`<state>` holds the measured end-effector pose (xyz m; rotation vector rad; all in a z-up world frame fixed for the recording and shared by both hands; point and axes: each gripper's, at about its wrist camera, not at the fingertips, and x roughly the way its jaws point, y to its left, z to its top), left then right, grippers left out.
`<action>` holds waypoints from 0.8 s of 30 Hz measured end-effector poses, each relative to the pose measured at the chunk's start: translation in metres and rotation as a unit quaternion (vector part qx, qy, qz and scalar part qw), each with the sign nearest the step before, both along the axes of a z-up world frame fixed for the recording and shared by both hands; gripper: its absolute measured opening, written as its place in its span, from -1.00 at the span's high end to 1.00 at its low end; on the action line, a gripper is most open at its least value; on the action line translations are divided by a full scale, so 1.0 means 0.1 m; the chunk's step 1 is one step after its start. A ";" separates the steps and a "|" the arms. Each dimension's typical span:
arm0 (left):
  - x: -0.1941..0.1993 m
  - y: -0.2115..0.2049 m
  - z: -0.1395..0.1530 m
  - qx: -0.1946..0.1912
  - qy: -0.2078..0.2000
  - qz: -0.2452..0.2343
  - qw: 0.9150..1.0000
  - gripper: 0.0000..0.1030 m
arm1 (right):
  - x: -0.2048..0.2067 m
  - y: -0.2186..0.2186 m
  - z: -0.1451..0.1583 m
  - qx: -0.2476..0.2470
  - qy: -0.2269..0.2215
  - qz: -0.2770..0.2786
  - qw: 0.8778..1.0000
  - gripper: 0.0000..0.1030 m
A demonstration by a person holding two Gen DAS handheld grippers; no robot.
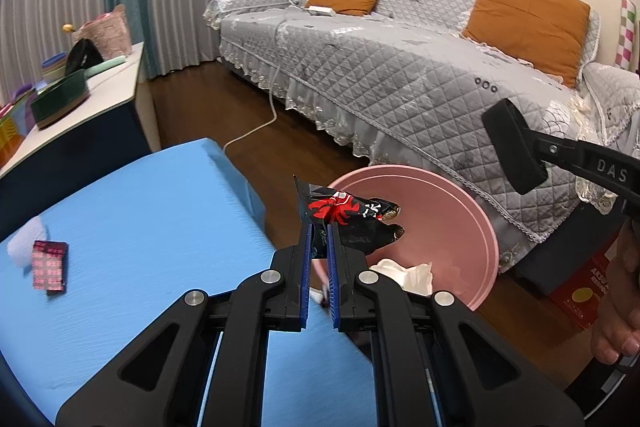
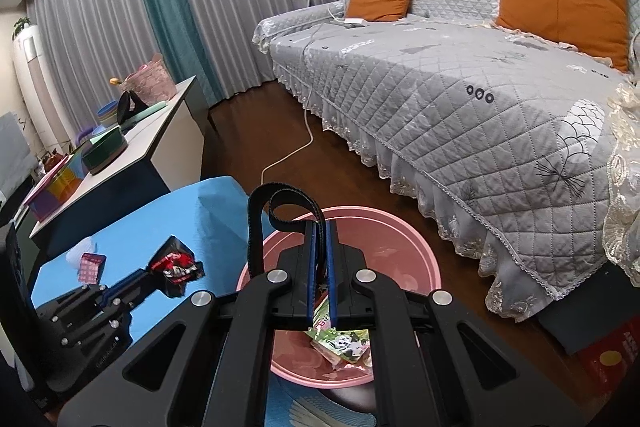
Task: Collect trash
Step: 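Carry the wrapper in the left gripper while the right gripper carries the band to the pink bin, then open the left gripper over the pink bin while the right gripper also opens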
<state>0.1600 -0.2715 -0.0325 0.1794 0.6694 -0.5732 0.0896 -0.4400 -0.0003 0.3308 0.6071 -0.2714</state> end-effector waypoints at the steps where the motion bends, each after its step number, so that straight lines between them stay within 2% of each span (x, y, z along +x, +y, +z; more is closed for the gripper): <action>1: -0.01 -0.03 0.00 0.000 0.000 -0.004 1.000 0.85 | 0.00 -0.01 -0.01 0.000 0.001 -0.001 1.000 0.90; 6: -0.04 -0.15 0.01 0.001 -0.002 -0.020 1.000 0.85 | 0.01 -0.04 -0.04 0.000 0.006 -0.006 1.000 0.88; 11: 0.03 -0.24 -0.05 -0.008 0.030 -0.040 0.999 0.80 | 0.03 -0.05 -0.06 0.001 0.011 -0.006 1.000 0.82; 14: 0.07 -0.23 -0.07 -0.013 0.041 -0.041 0.998 0.49 | 0.04 -0.08 -0.09 0.002 0.019 -0.013 1.000 0.47; 15: 0.07 -0.21 -0.07 -0.014 0.040 -0.039 0.998 0.48 | 0.04 -0.09 -0.10 0.003 0.021 -0.017 1.000 0.24; 16: 0.09 -0.18 -0.07 -0.016 0.043 -0.038 0.998 0.48 | 0.04 -0.10 -0.11 0.003 0.021 -0.020 1.000 0.20; 24: 0.13 0.09 -0.04 -0.020 0.037 -0.018 0.999 0.48 | 0.08 -0.01 -0.10 0.003 0.022 -0.014 1.000 0.20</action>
